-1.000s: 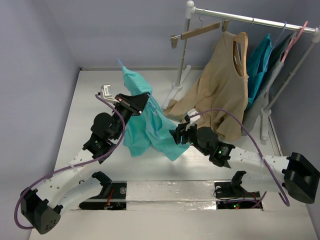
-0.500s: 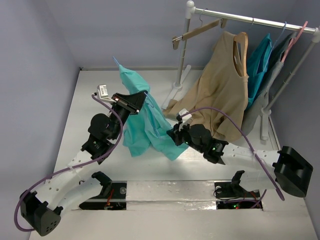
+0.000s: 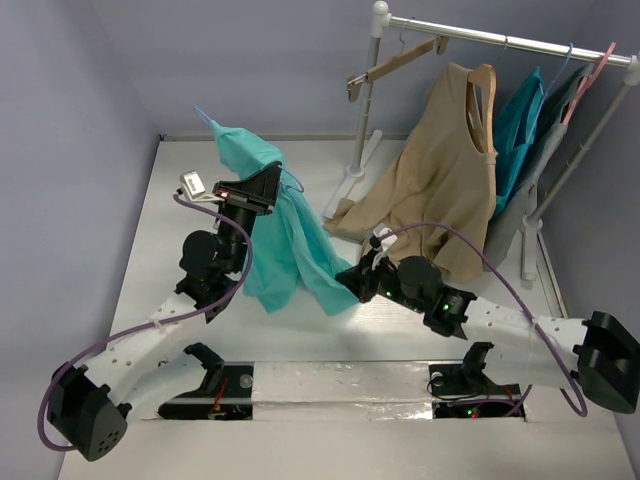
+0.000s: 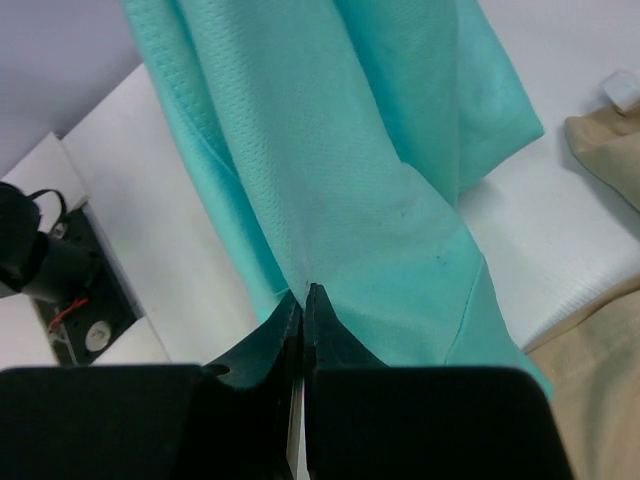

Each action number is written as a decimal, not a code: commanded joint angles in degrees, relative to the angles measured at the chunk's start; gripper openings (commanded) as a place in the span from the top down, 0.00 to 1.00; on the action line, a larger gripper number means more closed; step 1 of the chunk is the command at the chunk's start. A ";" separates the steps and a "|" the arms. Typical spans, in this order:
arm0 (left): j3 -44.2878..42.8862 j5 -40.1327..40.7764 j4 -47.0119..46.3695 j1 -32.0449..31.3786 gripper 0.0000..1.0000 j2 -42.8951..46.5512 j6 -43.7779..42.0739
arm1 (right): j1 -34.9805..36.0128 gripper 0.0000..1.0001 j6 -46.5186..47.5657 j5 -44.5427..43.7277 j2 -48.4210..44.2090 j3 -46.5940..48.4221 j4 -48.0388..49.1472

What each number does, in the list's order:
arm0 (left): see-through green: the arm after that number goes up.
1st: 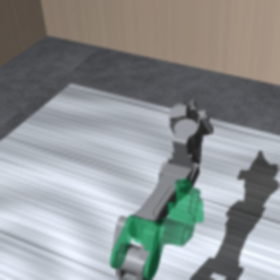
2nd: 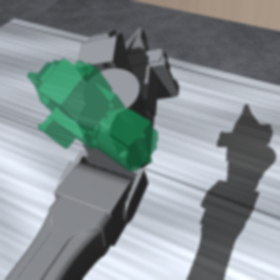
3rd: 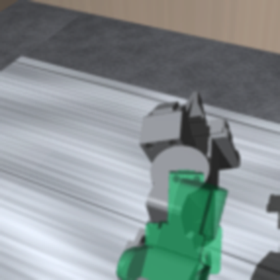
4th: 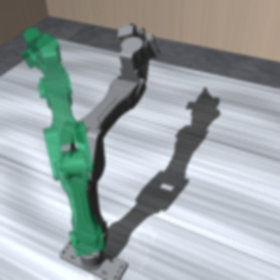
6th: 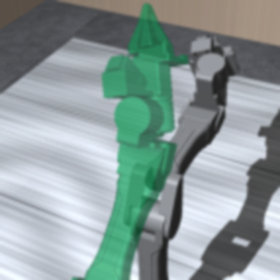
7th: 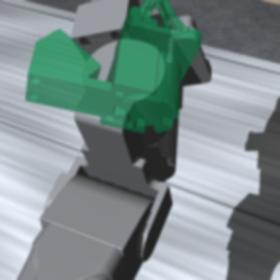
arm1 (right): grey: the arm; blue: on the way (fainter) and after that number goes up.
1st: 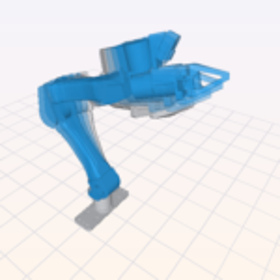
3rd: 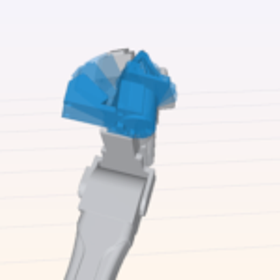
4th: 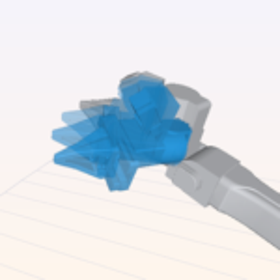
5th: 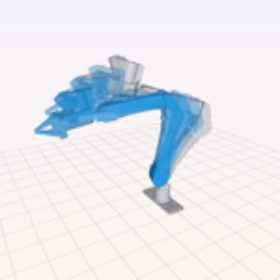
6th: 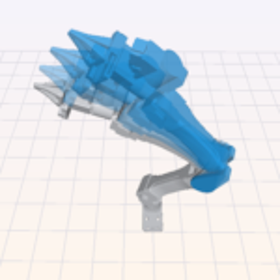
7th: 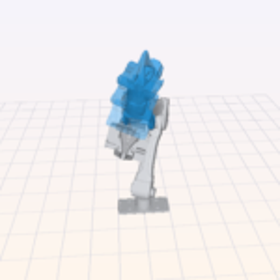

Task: Place the t-shirt on the hanger

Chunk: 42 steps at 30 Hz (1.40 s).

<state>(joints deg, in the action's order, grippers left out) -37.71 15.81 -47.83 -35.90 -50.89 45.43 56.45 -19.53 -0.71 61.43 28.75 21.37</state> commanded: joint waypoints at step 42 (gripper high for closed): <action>16.62 -6.41 -3.49 0.39 1.00 7.56 14.16 | 2.18 0.65 3.36 -1.05 9.41 17.92 -14.52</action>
<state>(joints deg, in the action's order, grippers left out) -20.23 10.50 -48.99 -35.88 -44.77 59.09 58.19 -16.32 -1.93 69.41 45.69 0.56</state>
